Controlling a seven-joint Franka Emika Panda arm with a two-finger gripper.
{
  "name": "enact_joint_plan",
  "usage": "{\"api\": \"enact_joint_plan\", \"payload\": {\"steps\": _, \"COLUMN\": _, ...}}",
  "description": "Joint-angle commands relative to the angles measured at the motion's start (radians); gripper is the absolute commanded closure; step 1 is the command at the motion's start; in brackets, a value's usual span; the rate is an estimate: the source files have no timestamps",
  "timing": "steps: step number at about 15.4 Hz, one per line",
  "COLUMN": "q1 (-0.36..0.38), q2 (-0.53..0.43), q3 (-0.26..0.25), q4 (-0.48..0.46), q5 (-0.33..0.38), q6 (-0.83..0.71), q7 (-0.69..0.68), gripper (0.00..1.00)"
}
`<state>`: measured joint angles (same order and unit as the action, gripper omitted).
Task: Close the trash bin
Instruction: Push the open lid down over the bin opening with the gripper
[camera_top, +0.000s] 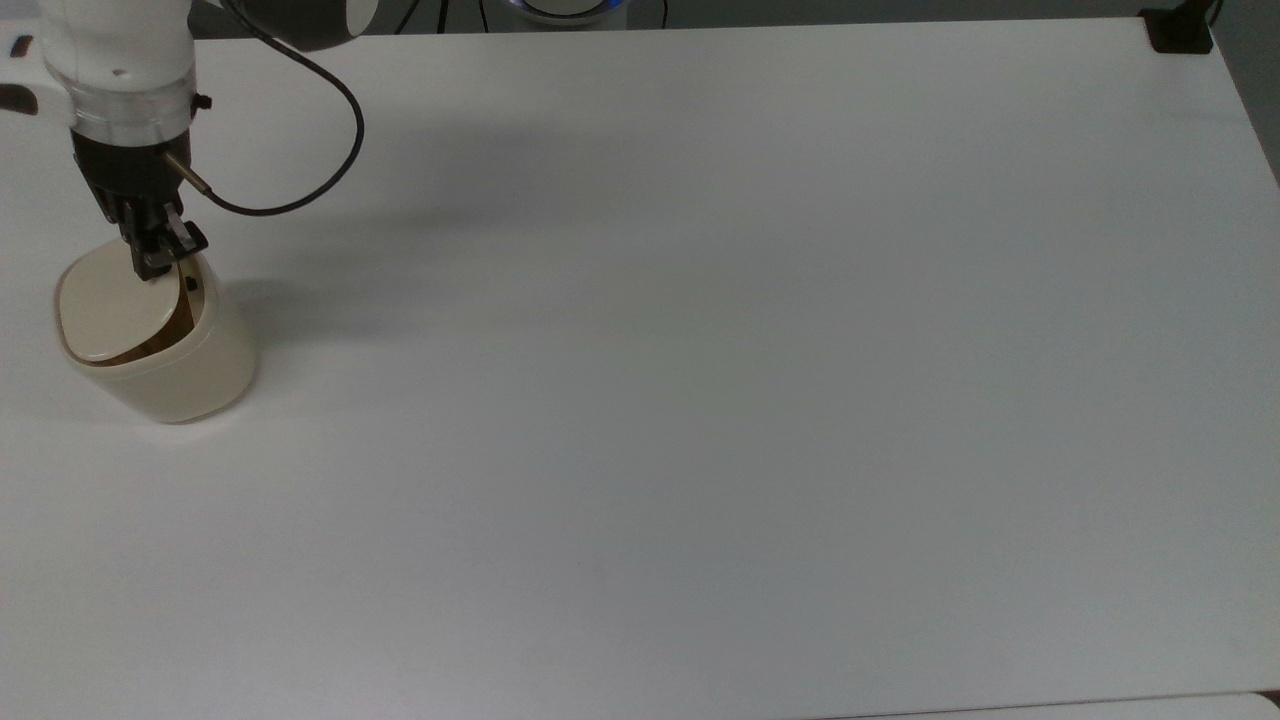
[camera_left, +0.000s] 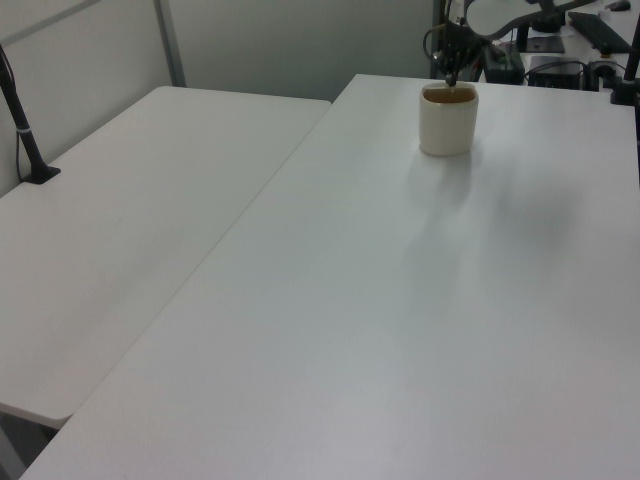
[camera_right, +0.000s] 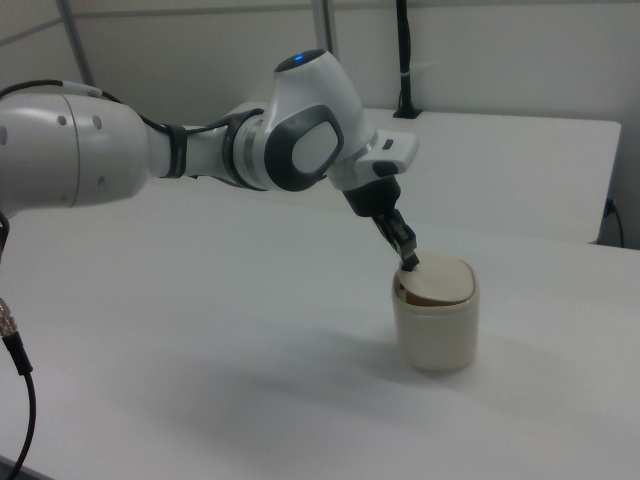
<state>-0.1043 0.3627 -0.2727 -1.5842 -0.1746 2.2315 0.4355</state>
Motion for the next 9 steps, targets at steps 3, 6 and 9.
{"api": "enact_joint_plan", "payload": {"steps": 3, "q1": 0.005, "q2": 0.019, "q3": -0.002, "q4": -0.013, "q5": -0.003, "q6": -0.007, "q7": -0.046, "gripper": 1.00}}
{"api": "enact_joint_plan", "payload": {"steps": 6, "q1": 0.009, "q2": 0.035, "q3": -0.002, "q4": -0.033, "q5": -0.006, "q6": -0.003, "q7": -0.050, "gripper": 1.00}}
{"api": "enact_joint_plan", "payload": {"steps": 9, "q1": 0.024, "q2": 0.050, "q3": -0.002, "q4": -0.034, "q5": -0.008, "q6": -0.001, "q7": -0.050, "gripper": 1.00}}
